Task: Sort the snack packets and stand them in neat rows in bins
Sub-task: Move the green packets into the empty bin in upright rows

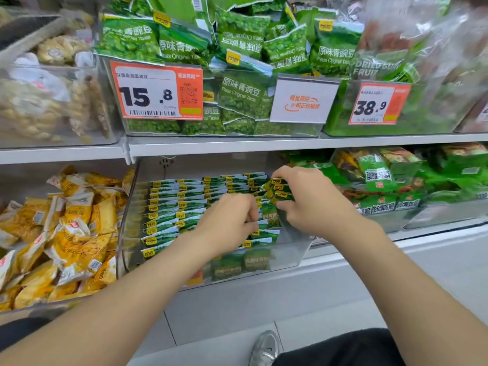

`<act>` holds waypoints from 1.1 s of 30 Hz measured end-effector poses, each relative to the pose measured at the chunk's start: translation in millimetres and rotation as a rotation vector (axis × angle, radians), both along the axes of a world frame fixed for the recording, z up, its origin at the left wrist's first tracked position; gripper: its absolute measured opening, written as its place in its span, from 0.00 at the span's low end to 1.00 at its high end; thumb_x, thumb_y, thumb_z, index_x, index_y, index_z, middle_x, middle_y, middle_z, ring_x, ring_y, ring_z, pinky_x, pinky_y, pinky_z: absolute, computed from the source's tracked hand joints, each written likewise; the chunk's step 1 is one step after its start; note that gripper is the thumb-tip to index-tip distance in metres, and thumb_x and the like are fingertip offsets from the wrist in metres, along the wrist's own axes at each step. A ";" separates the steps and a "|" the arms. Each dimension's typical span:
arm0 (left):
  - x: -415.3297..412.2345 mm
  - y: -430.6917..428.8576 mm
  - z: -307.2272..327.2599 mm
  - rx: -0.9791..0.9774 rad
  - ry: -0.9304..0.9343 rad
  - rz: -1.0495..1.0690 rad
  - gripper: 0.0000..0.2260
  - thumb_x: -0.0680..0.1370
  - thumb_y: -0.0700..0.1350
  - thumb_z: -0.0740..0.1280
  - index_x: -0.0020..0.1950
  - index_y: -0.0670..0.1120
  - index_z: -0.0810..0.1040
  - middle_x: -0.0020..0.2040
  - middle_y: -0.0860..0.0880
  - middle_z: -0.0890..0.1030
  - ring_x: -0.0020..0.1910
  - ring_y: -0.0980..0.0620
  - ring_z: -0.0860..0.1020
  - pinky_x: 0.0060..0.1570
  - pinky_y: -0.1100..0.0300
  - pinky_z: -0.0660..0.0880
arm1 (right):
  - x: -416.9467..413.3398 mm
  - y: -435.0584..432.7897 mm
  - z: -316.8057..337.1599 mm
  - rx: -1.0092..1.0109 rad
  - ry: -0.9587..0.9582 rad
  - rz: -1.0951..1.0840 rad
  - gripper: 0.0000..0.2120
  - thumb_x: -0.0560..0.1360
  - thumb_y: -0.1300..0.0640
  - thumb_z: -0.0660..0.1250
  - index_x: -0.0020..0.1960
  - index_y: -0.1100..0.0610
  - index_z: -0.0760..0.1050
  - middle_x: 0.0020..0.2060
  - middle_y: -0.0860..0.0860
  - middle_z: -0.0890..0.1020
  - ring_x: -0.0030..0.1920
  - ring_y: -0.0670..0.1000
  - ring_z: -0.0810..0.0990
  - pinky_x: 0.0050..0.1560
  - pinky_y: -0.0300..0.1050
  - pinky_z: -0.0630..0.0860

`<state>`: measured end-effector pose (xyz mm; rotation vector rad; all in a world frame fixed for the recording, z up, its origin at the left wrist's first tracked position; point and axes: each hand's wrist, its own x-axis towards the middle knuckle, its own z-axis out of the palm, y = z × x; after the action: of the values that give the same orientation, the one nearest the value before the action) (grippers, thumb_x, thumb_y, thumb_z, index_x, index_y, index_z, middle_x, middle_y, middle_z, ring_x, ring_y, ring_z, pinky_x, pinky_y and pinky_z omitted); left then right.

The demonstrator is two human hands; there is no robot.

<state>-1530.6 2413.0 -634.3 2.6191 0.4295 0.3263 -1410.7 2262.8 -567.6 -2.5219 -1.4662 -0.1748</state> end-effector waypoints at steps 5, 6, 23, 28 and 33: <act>26.7 -7.6 -2.9 0.092 0.353 -0.165 0.16 0.86 0.55 0.55 0.69 0.69 0.76 0.64 0.50 0.65 0.60 0.44 0.61 0.64 0.44 0.62 | 2.7 2.1 -5.6 0.018 -0.066 -0.063 0.24 0.77 0.53 0.74 0.71 0.52 0.72 0.56 0.52 0.79 0.56 0.57 0.78 0.51 0.54 0.79; 29.2 -9.6 -3.8 0.091 0.409 -0.192 0.18 0.86 0.56 0.52 0.70 0.71 0.73 0.67 0.52 0.63 0.61 0.45 0.59 0.66 0.43 0.59 | 3.8 2.6 -6.7 0.031 -0.071 -0.069 0.24 0.77 0.53 0.74 0.71 0.52 0.71 0.56 0.52 0.78 0.56 0.57 0.77 0.51 0.54 0.79; 1.1 6.8 -4.5 0.173 0.210 -0.056 0.07 0.80 0.56 0.72 0.53 0.56 0.86 0.64 0.53 0.71 0.62 0.45 0.67 0.64 0.41 0.63 | -10.5 42.4 -19.5 -0.694 -0.382 0.024 0.16 0.77 0.43 0.71 0.53 0.52 0.70 0.58 0.54 0.80 0.68 0.60 0.69 0.67 0.59 0.62; -1.0 11.1 -9.2 0.116 0.193 -0.023 0.06 0.79 0.55 0.72 0.51 0.56 0.86 0.65 0.54 0.75 0.67 0.45 0.69 0.67 0.37 0.60 | 8.6 65.4 -33.5 -0.947 -0.260 -0.012 0.23 0.76 0.37 0.73 0.60 0.51 0.73 0.58 0.53 0.78 0.70 0.61 0.66 0.69 0.62 0.59; -2.2 12.7 -9.4 0.119 0.186 -0.038 0.06 0.80 0.56 0.72 0.50 0.56 0.86 0.62 0.54 0.78 0.66 0.46 0.72 0.70 0.34 0.59 | 21.5 68.7 -41.0 -0.749 -0.229 0.060 0.29 0.71 0.36 0.78 0.64 0.51 0.77 0.57 0.52 0.81 0.64 0.58 0.75 0.62 0.55 0.68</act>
<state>-1532.8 2425.7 -643.7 2.7827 0.4328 0.0979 -1389.2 2331.5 -608.6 -3.0963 -1.9836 0.1323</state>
